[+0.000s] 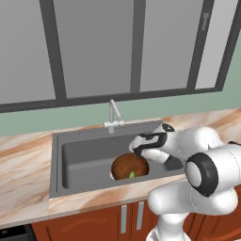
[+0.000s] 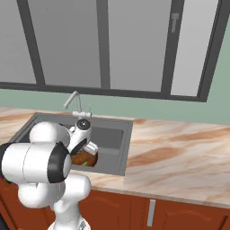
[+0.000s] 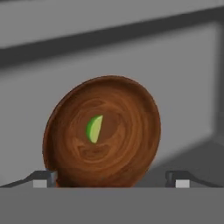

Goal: Pick the lemon wedge from the cabinet and place it in the bowl. Then pick the bowl and place it in the sink. Then turn on the sink facuet.

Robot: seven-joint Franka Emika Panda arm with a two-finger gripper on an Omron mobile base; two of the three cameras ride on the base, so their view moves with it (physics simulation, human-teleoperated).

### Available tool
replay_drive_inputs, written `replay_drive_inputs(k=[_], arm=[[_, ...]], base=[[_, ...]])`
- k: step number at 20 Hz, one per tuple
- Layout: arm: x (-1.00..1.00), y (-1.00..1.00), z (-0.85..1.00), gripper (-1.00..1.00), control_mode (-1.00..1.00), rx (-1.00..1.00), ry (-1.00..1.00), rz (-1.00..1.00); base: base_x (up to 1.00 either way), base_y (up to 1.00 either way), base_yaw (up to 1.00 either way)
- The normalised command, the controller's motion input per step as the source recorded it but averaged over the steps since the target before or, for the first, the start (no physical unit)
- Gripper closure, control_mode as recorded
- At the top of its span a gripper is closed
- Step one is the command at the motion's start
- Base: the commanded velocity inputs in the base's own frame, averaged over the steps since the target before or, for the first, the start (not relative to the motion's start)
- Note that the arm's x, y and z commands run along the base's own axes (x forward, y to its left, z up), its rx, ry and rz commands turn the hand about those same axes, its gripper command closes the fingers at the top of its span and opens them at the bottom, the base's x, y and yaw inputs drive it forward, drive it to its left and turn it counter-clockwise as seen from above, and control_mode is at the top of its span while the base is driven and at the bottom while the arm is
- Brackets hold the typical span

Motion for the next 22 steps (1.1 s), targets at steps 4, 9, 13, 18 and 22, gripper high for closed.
replay_drive_inputs(k=[4, 9, 13, 18, 22], arm=[[-0.08, 0.00, 0.95, -1.00, -1.00, 0.05, 0.00, 0.00], [-0.01, 0.01, 0.04, -1.00, -1.00, 0.05, 0.05, 0.02], [0.00, 0.00, 0.29, -1.00, -1.00, 0.31, 0.00, -0.14], [0.00, 0.00, 0.67, -1.00, -1.00, 0.52, 0.00, -0.28], [0.00, 0.00, 0.56, -1.00, -1.00, 0.50, 0.02, -0.41]], base=[[0.00, 0.00, 0.00], [0.00, 0.00, 0.00], [0.00, 0.00, 0.00], [0.00, 0.00, 0.00], [0.00, 0.00, 0.00]])
